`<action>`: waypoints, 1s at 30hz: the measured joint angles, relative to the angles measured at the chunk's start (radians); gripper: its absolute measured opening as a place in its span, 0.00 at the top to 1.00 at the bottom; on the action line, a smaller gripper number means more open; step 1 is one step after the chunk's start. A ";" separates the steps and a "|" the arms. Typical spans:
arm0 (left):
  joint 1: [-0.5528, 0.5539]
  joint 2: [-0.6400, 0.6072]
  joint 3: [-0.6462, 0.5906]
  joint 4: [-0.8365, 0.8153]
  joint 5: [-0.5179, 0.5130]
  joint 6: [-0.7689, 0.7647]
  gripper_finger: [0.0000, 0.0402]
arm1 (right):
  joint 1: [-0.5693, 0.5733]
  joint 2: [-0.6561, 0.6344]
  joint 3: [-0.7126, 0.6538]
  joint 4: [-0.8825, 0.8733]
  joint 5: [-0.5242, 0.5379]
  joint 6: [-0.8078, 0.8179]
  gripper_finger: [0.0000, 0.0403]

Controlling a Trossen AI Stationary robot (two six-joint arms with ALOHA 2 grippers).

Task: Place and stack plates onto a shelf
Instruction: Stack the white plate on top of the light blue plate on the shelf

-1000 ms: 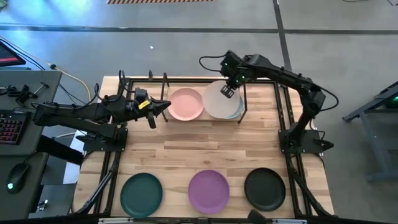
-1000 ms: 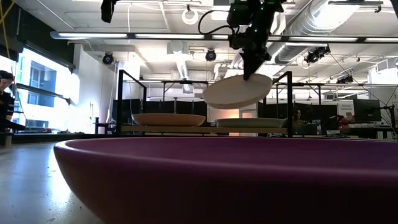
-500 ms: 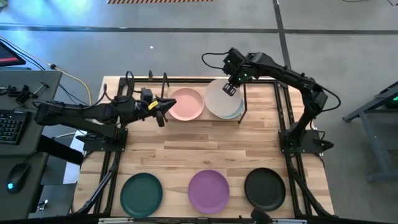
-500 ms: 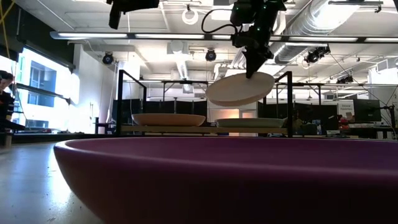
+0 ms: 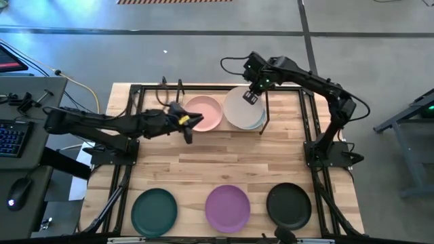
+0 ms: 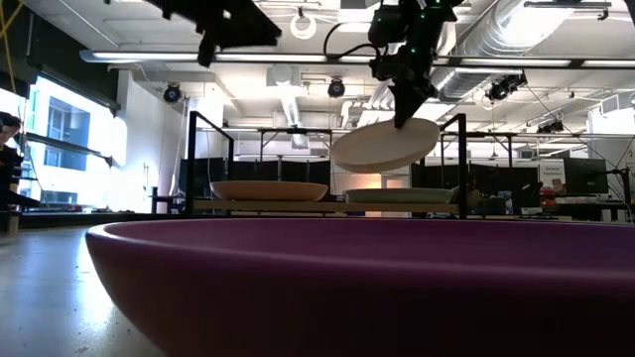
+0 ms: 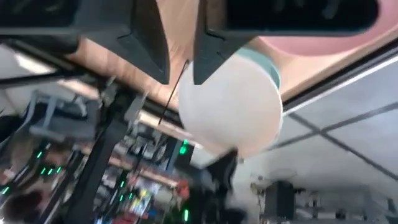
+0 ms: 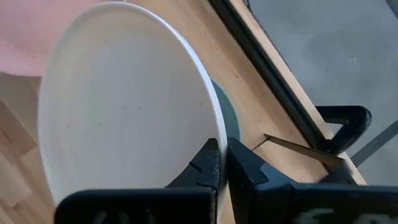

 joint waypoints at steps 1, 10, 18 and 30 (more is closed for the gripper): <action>0.007 0.023 0.007 -0.003 0.003 -0.010 0.80 | -0.004 -0.004 0.000 -0.002 -0.005 0.000 1.00; 0.132 0.260 0.145 -0.016 0.087 -0.004 0.46 | -0.006 -0.037 0.000 -0.011 -0.027 0.011 1.00; 0.256 0.415 0.203 -0.006 0.238 -0.048 0.35 | -0.004 -0.054 0.000 -0.015 -0.068 0.025 1.00; 0.336 0.536 0.207 0.103 0.391 -0.190 0.35 | -0.004 -0.054 0.000 0.004 -0.093 0.042 1.00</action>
